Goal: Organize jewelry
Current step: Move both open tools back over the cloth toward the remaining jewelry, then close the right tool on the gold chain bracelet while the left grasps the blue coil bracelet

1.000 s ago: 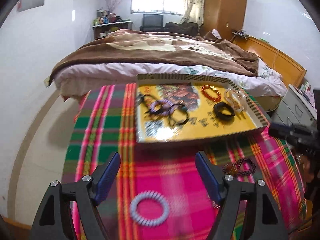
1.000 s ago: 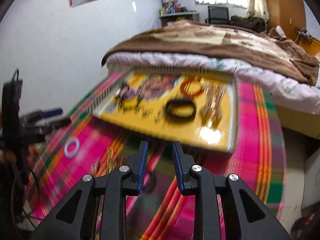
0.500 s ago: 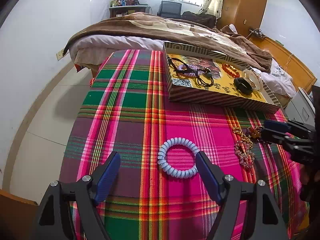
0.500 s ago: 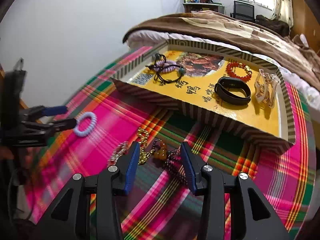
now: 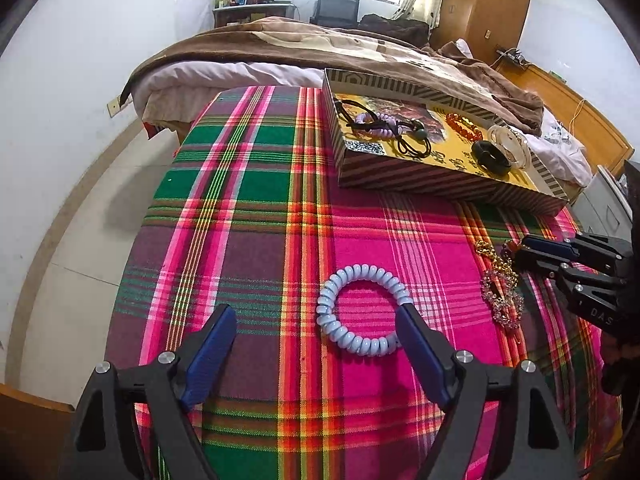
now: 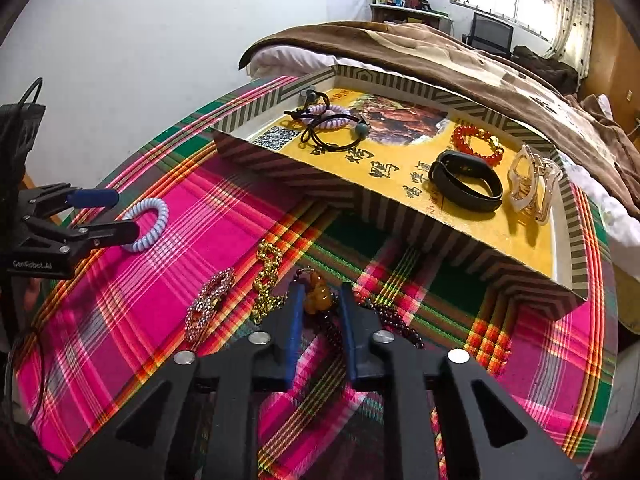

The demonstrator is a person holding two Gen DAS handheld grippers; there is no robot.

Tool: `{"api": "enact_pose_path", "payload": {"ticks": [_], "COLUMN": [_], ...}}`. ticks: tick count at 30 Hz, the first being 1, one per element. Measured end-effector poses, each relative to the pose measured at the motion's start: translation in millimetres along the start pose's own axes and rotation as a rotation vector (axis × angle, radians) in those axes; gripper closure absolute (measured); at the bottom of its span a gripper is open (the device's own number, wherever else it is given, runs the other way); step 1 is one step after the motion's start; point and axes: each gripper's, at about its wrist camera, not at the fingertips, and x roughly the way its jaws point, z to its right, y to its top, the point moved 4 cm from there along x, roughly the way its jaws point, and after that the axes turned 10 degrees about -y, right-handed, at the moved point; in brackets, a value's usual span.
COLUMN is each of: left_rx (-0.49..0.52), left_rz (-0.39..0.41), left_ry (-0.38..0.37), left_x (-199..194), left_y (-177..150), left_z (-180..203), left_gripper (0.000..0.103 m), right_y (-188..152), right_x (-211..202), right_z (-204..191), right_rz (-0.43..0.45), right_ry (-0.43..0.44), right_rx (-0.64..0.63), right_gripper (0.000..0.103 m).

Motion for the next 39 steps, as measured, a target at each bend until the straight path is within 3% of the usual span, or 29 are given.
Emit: {"api": "enact_pose_path", "payload": {"ticks": [1, 8, 18, 19, 20, 21, 23, 26, 39], "left_rx": [0.001, -0.002, 0.065, 0.069, 0.076, 0.079, 0.092, 0.095, 0.075], "left_rz": [-0.001, -0.002, 0.009, 0.011, 0.014, 0.019, 0.016, 0.011, 0.099], "left_ry": [0.001, 0.009, 0.08, 0.078, 0.075, 0.074, 0.074, 0.07, 0.027], "left_x": [0.8, 2.2, 13.4, 13.3, 12.6, 10.7, 9.8, 9.6, -20.0], "left_y": [0.4, 2.9, 5.9, 6.2, 6.8, 8.4, 11.5, 12.4, 26.2], "left_z": [0.4, 0.4, 9.0, 8.9, 9.2, 9.5, 10.2, 10.6, 15.4], "left_gripper": [0.019, 0.017, 0.018, 0.02, 0.031, 0.051, 0.072, 0.09, 0.094], "right_y": [-0.8, -4.0, -23.8, -25.5, -26.9, -27.8, -26.9, -23.9, -9.5], "right_x": [-1.2, -26.8, -29.3, -30.0, -31.6, -33.8, -37.9, -43.3, -73.8], "right_z": [0.1, 32.6, 49.4, 52.2, 55.1, 58.4, 64.1, 67.2, 70.3], "right_rz": [0.004, 0.061, 0.029, 0.031, 0.036, 0.04, 0.055, 0.073, 0.166], "right_ry": [-0.009, -0.035, -0.059, -0.063, -0.068, -0.068, -0.068, -0.063, -0.069], "right_rx": [-0.007, 0.097, 0.143, 0.154, 0.166, 0.178, 0.205, 0.223, 0.235], "right_gripper": [0.095, 0.094, 0.094, 0.094, 0.094, 0.094, 0.094, 0.094, 0.094]}}
